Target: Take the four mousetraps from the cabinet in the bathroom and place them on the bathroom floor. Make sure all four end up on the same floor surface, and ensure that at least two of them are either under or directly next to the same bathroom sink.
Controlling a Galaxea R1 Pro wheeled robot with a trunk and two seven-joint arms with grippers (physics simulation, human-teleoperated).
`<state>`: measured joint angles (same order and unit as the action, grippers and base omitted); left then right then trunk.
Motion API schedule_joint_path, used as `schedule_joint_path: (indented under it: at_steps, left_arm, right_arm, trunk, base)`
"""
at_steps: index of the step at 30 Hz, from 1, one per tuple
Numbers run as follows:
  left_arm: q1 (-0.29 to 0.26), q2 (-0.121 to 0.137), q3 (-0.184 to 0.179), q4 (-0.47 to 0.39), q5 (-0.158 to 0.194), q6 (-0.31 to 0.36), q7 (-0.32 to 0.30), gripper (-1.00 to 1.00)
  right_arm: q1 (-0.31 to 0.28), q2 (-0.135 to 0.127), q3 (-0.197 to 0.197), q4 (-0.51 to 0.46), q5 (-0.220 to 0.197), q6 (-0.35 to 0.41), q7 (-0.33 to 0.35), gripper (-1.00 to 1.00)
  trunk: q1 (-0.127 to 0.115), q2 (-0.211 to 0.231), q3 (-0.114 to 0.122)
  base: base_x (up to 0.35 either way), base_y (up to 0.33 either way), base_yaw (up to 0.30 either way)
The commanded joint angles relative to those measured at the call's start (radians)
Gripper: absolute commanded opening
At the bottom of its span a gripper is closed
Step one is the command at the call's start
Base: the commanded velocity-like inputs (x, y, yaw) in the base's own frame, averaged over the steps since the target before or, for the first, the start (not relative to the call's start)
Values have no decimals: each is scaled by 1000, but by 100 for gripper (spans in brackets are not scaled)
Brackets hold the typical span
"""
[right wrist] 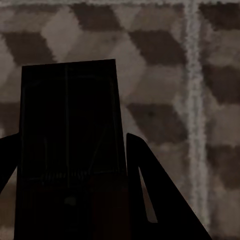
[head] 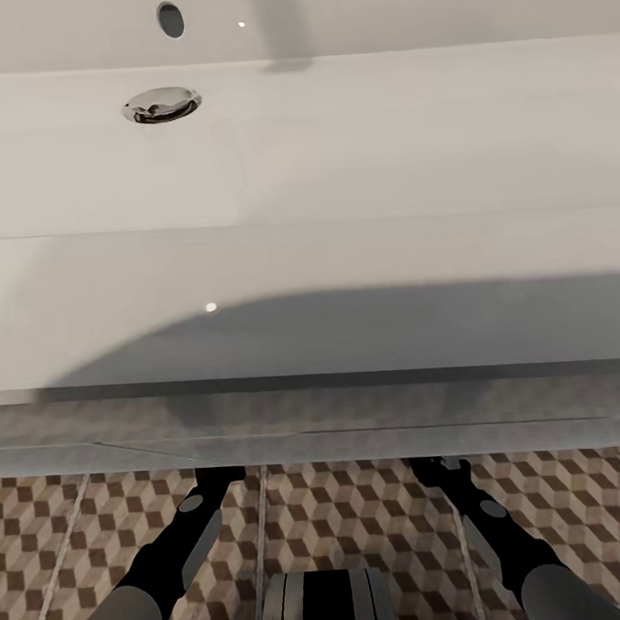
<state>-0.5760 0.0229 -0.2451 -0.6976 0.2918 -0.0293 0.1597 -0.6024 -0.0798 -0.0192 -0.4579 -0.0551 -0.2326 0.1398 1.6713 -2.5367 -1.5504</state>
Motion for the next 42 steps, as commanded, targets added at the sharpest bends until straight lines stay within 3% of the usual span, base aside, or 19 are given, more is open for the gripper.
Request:
schedule_joint_path:
  at_steps: [1,18,26,42]
  left_arm:
    - [-1,2,-8,0,10,-3,9,-100]
    - [-1,5,-9,3,7,4,13,-100]
    - [-1,7,-7,7,6,5,16,-100]
    - [-1,5,-6,6,6,6,18,-100]
  right_arm:
    - [0,0,-2,1,-10,-2,10,-100]
    - [-2,0,-7,9,-12,3,-16,-100]
    - [-56,0,-7,93,-9,1,-45,-100]
    - [-63,0,-7,102,-4,-4,-46,-100]
  trunk:
    - [0,0,-1]
    - [0,0,-1]
    - [0,0,-1]
    - [0,0,-1]
  base:
    - [0,0,0]
    - [0,0,0]
    - [0,0,0]
    - [0,0,0]
